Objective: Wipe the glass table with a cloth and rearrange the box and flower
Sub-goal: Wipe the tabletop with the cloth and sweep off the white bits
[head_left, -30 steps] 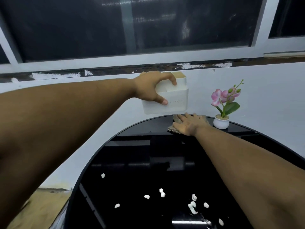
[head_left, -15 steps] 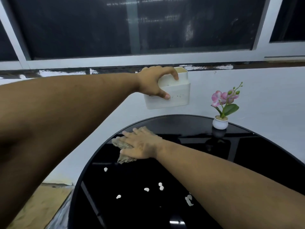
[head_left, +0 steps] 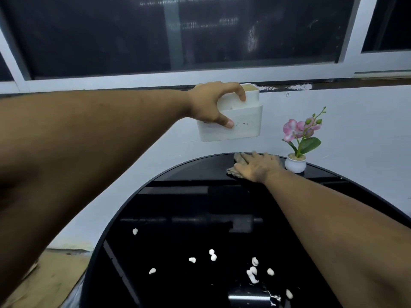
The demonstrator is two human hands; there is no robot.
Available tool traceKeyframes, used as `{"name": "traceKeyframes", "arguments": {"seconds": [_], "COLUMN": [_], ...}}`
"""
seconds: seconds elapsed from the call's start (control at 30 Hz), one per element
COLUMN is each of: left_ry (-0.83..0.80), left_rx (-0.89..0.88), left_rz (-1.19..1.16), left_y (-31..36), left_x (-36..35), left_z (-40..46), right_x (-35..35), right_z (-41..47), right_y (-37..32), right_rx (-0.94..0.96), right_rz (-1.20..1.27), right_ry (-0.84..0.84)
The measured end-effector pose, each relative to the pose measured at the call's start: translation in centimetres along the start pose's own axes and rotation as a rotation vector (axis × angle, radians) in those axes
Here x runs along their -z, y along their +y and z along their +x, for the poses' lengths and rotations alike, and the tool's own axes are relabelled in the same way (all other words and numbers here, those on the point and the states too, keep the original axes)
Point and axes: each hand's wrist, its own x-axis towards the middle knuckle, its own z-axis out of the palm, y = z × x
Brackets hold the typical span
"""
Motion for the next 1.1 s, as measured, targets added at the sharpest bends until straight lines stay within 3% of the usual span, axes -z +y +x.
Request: {"name": "traceKeyframes", "arguments": {"seconds": [0.13,0.23,0.33,0.57,0.63,0.77,0.97,1.1], "left_ry": [-0.001,0.000,0.011,0.002,-0.002,0.015,0.022,0.022], "left_rx": [-0.005,-0.010,-0.009,0.001,-0.009,-0.018,-0.014,-0.003], "left_rz": [-0.029,-0.037,-0.027,-0.031,-0.016,-0.009,-0.014,-0.009], "left_y": [-0.9,-1.5,-2.0,-2.1,-2.0,-1.9,-2.2,-2.5], "left_x": [-0.3,-0.4,-0.4,-0.7,-1.0,-1.2,-0.9,-1.2], "left_z": [-0.1,-0.3,-0.3,0.1,0.2,0.0,-0.4,-0.8], "right_x": [-0.2,-0.1,0.0,0.1,0.0,-0.1,0.0,-0.3], "right_z": [1.6,2.5,3.2,-1.6,-2.7,-1.1,2.2,1.0], "right_y": [-0.7,-1.7,-4.9,-18.5,-19.6,-17.0,-4.8,-1.9], "right_rx": [-0.118,-0.102,0.056,0.655,0.712,0.627,0.119,0.019], "right_rz": [0.103,0.092,0.047,0.027,0.063,0.080,0.009,0.013], "right_ry": [-0.017,-0.020,-0.027,-0.056,-0.091,-0.081,-0.012,-0.013]}}
